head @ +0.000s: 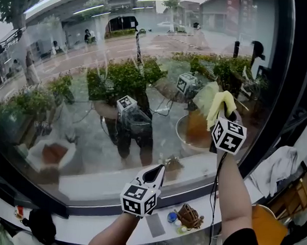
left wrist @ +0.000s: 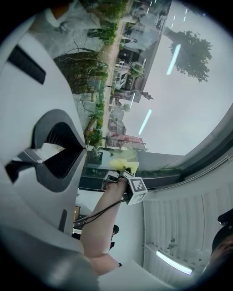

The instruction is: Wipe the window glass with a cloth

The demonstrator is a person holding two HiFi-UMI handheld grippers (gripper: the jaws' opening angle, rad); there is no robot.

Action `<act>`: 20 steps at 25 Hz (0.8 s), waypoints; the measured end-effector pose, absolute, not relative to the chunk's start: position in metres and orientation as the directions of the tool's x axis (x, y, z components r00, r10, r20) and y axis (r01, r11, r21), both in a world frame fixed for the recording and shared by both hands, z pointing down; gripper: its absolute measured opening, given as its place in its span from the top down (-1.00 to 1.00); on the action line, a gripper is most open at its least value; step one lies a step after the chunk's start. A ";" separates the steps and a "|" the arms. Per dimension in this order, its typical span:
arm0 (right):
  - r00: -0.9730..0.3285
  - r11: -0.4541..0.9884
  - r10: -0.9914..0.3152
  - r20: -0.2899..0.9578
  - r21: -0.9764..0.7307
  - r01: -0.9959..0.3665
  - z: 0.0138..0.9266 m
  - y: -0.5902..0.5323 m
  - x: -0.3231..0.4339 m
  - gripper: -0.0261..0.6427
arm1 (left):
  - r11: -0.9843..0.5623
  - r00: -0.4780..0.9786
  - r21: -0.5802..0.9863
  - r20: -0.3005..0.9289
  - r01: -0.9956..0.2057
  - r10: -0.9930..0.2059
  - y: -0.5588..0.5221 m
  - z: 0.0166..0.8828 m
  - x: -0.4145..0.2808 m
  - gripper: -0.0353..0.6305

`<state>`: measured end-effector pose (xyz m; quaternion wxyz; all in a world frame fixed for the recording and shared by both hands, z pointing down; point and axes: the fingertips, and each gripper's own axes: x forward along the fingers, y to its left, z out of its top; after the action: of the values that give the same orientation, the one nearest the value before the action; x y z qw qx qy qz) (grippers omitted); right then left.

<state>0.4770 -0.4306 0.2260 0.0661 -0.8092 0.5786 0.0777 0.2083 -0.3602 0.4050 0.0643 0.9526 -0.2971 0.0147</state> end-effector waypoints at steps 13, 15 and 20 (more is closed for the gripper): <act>0.312 -0.318 -0.930 -0.192 -0.002 -0.948 0.228 -0.423 0.474 0.83 | -0.790 0.798 0.109 0.055 -0.603 -0.601 -0.350 0.399 0.189 0.88; 0.310 -0.315 -0.930 -0.198 -0.005 -0.949 0.228 -0.419 0.473 0.83 | -0.788 0.795 0.106 0.053 -0.607 -0.605 -0.348 0.398 0.188 0.88; 0.290 -0.297 -0.934 -0.211 0.005 -0.955 0.229 -0.410 0.461 0.83 | -0.774 0.781 0.110 0.051 -0.623 -0.622 -0.345 0.397 0.178 0.88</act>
<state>0.4615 -0.4097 0.2294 0.0610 -0.8007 0.5896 0.0869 0.1777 -0.3449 0.3972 0.0606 0.9418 -0.3305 0.0060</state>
